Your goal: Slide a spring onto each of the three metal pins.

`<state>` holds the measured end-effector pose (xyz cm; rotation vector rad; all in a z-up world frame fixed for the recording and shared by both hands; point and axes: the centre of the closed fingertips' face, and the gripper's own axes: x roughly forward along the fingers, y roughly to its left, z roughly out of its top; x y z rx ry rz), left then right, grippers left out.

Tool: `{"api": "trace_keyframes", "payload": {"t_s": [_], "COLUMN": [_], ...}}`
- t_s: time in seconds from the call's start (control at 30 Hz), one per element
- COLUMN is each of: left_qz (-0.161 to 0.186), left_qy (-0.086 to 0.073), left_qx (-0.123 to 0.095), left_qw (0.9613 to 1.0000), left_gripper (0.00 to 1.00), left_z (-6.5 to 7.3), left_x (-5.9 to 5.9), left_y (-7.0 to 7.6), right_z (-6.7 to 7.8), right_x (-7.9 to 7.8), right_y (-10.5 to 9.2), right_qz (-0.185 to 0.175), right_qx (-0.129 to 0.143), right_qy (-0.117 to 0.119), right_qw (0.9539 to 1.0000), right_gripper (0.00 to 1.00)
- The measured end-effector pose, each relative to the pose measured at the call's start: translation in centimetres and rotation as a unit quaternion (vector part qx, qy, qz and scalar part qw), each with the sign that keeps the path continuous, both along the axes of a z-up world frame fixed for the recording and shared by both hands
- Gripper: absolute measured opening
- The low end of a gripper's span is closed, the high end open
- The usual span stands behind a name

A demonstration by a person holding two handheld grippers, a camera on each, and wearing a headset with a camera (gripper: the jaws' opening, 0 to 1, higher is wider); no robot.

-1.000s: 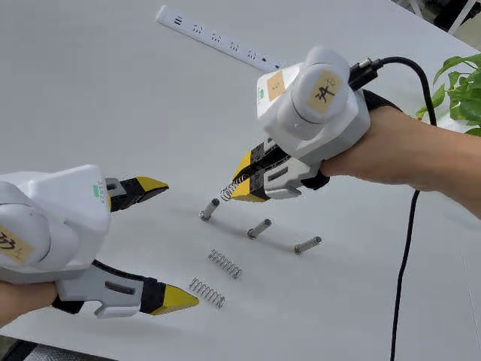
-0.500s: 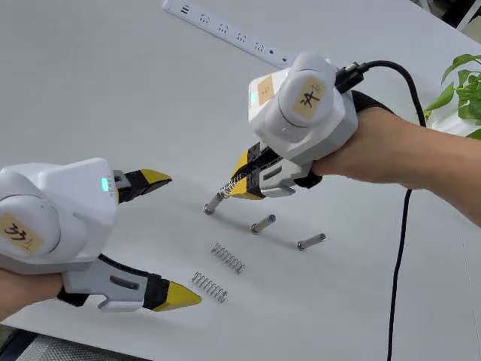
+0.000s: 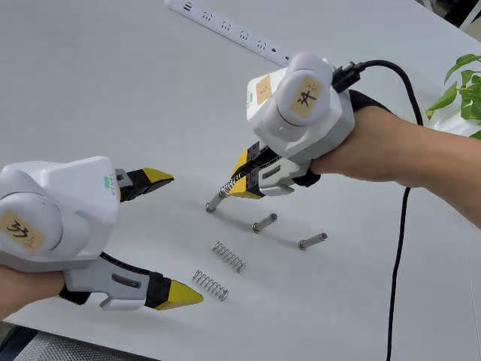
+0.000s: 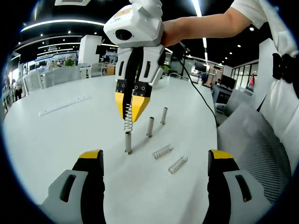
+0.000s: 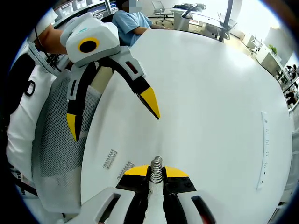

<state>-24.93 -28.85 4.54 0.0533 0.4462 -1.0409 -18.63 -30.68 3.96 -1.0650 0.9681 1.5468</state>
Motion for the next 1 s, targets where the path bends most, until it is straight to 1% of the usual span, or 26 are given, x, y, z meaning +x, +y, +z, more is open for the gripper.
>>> {"api": "trace_keyframes", "payload": {"t_s": [0.7, 1.0], "left_qz": [-0.001, 0.002], "left_qy": [0.003, 0.005], "left_qx": [-0.009, -0.012], "left_qw": [0.9999, 0.9999], "left_gripper": [0.91, 0.91], "left_z": [0.04, 0.05], "left_x": [0.08, 0.23], "left_y": [-0.53, -0.51], "right_z": [-0.67, -0.94], "right_x": [0.04, -0.01], "right_y": [-0.03, -0.02], "right_qz": [0.005, 0.006], "right_qx": [-0.006, -0.008], "right_qy": [0.003, 0.006], "right_qw": [1.0000, 0.9999], "right_gripper": [0.07, 0.07]}}
